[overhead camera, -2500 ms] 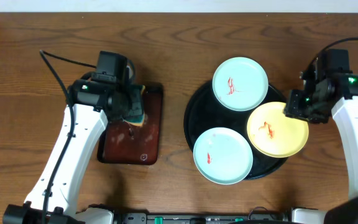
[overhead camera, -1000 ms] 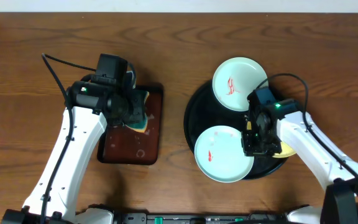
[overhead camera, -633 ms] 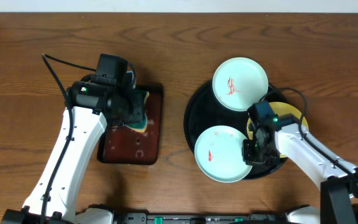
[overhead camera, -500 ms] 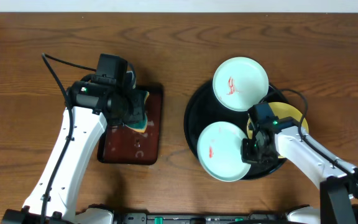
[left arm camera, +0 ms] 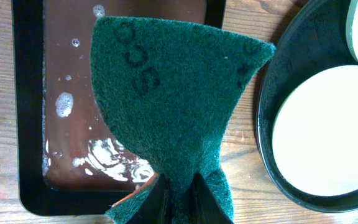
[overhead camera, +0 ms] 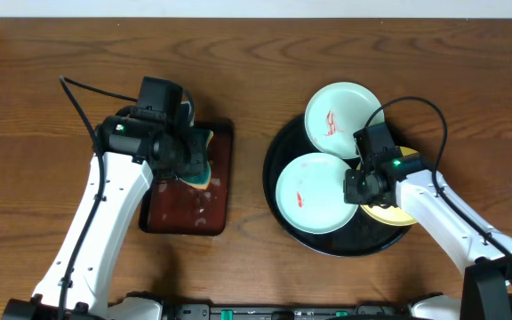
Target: Clean dirty plates on tray and stack at the side
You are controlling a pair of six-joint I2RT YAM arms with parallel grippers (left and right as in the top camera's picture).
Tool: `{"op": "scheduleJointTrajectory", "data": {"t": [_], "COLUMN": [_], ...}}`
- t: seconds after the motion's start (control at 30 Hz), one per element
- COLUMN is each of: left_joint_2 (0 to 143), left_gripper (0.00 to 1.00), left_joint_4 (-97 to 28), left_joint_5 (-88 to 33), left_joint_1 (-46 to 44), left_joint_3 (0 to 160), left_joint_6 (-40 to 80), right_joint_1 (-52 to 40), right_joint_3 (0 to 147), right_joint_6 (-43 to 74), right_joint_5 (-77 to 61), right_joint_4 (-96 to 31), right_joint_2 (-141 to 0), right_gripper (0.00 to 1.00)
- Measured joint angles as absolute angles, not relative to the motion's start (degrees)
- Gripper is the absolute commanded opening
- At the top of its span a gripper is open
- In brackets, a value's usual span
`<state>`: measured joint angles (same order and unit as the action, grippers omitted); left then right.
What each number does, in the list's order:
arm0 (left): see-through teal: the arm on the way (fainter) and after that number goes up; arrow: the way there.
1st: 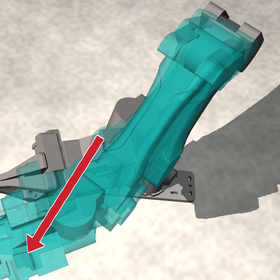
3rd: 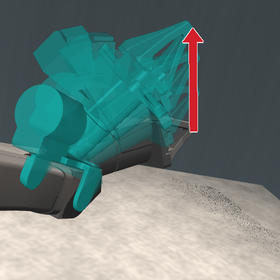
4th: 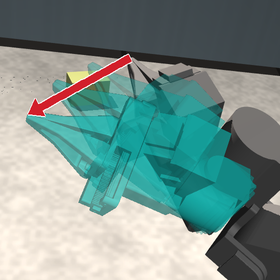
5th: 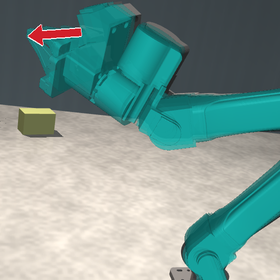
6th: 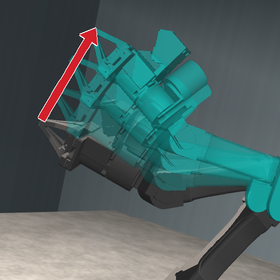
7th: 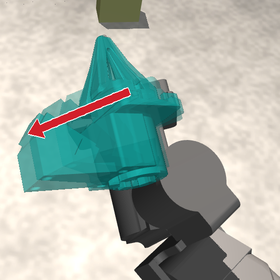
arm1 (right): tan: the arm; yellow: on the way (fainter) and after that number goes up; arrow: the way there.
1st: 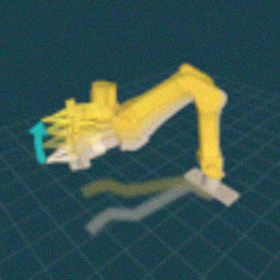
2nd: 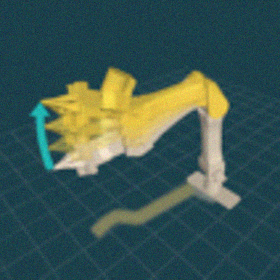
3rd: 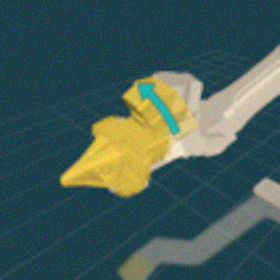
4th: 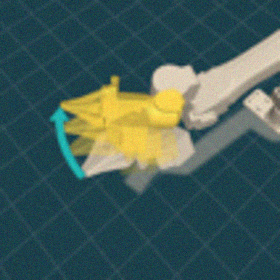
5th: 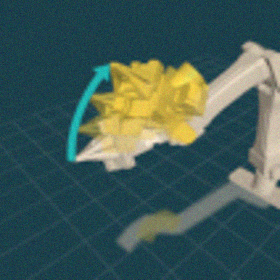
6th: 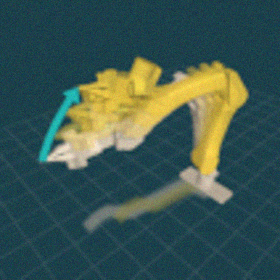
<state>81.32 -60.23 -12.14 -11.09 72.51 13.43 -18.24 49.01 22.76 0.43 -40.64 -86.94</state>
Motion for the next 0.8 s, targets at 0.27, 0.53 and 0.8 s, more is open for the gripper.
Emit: {"op": "scheduleJointTrajectory", "data": {"t": [0.27,0.53,0.8], "left_joint_2": [81.32,81.32,82.46], "left_gripper": [0.07,0.07,0.07], "left_joint_4": [-59.99,-58.30,-53.01], "left_joint_5": [-13.45,-14.44,-14.96], "left_joint_1": [-11.35,-14.76,-22.70], "left_joint_3": [72.51,72.51,72.51], "left_joint_6": [13.43,14.35,21.43], "right_joint_1": [-18.24,-18.24,-18.24], "right_joint_3": [48.95,46.15,45.28], "right_joint_6": [22.52,22.50,22.61], "right_joint_5": [2.13,-0.32,-1.78], "right_joint_4": [-40.62,-38.17,-35.90], "right_joint_2": [-86.96,-86.96,-86.96], "right_gripper": [0.01,0.01,0.01]}}
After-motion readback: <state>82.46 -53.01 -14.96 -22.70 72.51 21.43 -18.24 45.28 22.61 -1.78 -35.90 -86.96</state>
